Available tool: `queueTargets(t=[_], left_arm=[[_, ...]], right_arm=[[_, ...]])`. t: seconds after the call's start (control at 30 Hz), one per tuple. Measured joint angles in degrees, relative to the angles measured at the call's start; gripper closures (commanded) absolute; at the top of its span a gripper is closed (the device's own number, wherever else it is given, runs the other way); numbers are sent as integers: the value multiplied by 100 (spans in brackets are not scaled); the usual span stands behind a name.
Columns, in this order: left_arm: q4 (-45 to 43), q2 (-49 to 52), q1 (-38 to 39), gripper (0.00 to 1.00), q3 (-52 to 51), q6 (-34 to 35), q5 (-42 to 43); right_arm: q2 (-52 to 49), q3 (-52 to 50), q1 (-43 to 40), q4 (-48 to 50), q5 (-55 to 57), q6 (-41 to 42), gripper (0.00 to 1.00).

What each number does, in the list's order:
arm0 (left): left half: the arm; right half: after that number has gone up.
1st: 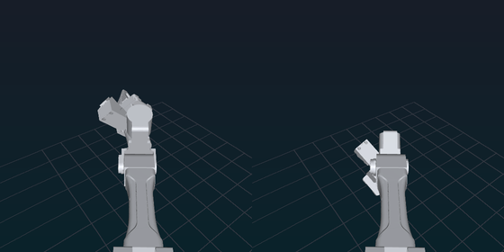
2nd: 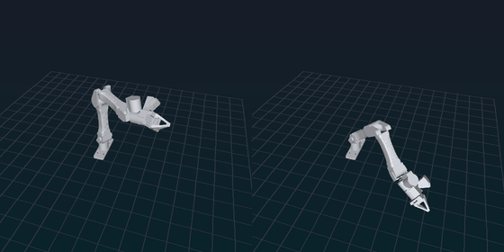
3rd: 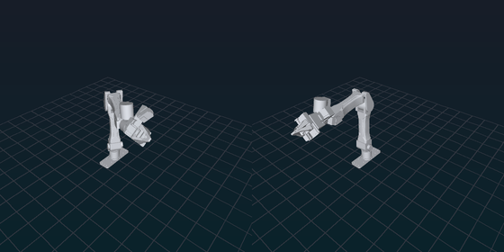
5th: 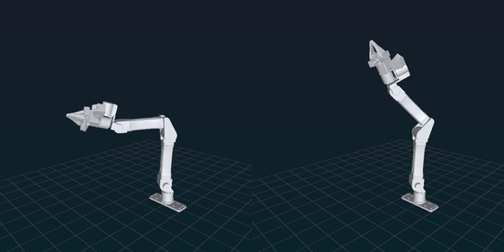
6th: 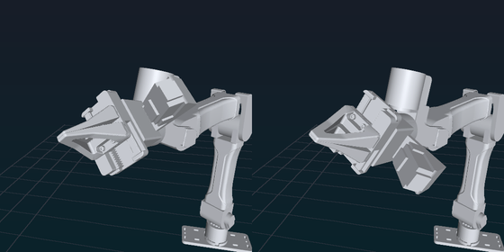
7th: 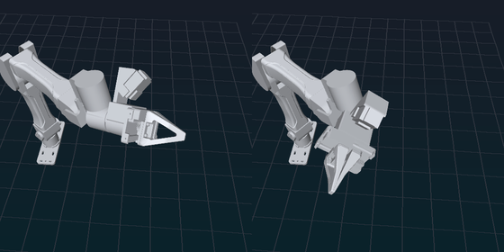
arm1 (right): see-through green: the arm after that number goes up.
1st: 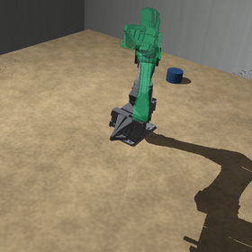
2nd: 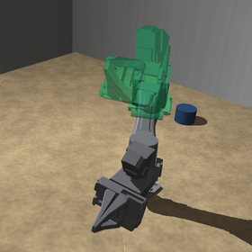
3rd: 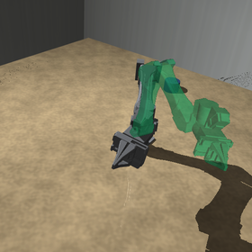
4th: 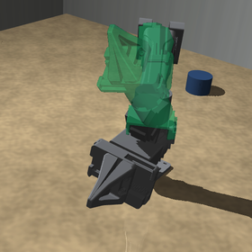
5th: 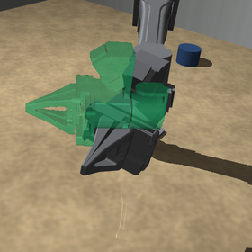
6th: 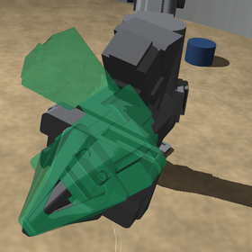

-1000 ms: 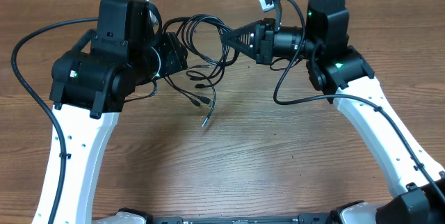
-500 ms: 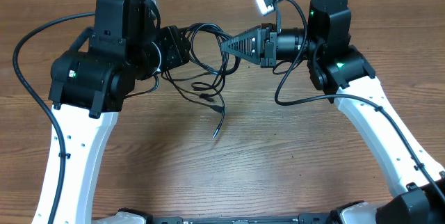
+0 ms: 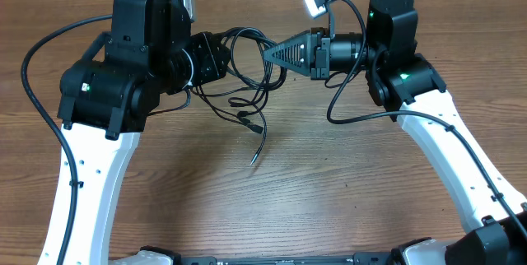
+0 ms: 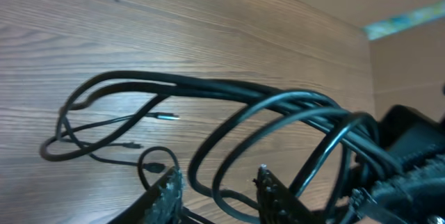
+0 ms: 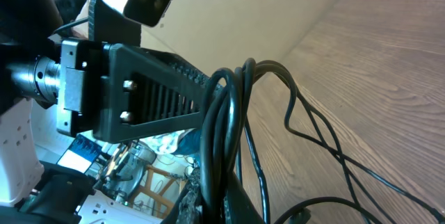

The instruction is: Untangle cables

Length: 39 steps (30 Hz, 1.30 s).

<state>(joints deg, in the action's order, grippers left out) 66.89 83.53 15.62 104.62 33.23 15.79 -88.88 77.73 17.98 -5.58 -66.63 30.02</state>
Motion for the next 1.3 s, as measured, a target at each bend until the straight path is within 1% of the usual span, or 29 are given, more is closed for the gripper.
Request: queueTargets(t=[0.03,0.07,0.1,0.13,0.17,0.33,0.7,0.93,1.07,1.3], left_arm=[[-28,0,0,44,0,-24,57],[-50,0,0,32,0,-31,101],[-68,0,-2,17,0,-39,153],[-79,0,-4,7,0,-61,190],[-79,0,-9,3,0,-72,227],[-94,0,-35,0,0,-83,389],[-70,0,-44,0,0,-127,459],[195,0,-455,0,0,-190,444],[201,0,-592,0,0,-238,629],[142,0,-590,0,0,-396,951]], right_arm=[[0,0,-7,-2,-2,0,96],[0,0,-35,-2,-2,0,96],[0,0,-55,-9,0,-2,96],[0,0,-76,-17,-2,0,96],[0,0,-98,-28,0,-2,96],[0,0,-111,-44,-7,-4,96],[0,0,-111,-111,-2,-2,96],[0,0,-111,-149,2,-2,96],[0,0,-125,-149,4,-2,96],[0,0,-138,-151,4,-2,96]])
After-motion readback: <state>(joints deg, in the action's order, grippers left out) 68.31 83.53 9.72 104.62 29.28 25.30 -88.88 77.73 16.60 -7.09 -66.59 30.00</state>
